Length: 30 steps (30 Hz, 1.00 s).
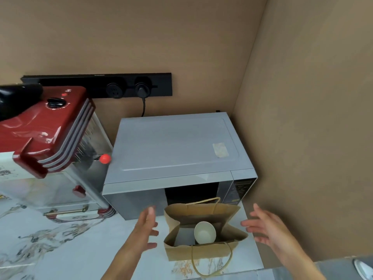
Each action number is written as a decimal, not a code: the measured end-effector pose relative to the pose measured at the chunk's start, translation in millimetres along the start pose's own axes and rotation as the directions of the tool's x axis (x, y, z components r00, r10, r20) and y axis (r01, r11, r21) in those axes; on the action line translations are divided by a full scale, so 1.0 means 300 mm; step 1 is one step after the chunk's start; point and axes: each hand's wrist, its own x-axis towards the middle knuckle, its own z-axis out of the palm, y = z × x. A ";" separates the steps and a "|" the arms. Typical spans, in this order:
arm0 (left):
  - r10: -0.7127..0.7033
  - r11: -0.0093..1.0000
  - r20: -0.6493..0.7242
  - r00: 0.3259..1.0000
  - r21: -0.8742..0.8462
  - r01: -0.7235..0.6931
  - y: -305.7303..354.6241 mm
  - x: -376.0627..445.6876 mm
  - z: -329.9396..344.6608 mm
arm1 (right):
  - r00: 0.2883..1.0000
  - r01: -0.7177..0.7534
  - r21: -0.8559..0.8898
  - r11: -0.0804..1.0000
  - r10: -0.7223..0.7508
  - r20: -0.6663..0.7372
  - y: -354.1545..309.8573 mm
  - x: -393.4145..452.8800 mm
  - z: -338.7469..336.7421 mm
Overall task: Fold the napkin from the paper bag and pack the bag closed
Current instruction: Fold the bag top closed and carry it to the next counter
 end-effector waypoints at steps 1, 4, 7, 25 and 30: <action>-0.065 0.996 -0.014 0.998 -0.058 0.064 -0.001 0.008 0.007 | 0.999 -0.044 -0.014 0.999 0.045 0.016 0.012 0.014 0.009; -0.200 0.968 -0.006 0.980 -0.156 0.197 -0.004 0.033 0.027 | 0.989 -0.140 -0.017 0.990 0.141 0.049 0.028 0.057 0.042; -0.284 0.936 0.040 0.958 -0.204 0.286 -0.007 0.046 0.049 | 0.976 -0.210 -0.041 0.977 0.211 0.043 0.031 0.088 0.069; -0.187 0.858 0.116 0.975 -0.465 0.220 -0.105 0.082 0.064 | 0.935 -0.215 0.194 0.957 0.144 0.325 0.079 0.128 0.082; -0.154 0.928 0.039 0.987 -0.336 0.158 -0.160 0.092 0.064 | 0.950 -0.079 0.147 0.986 0.030 0.312 0.120 0.134 0.073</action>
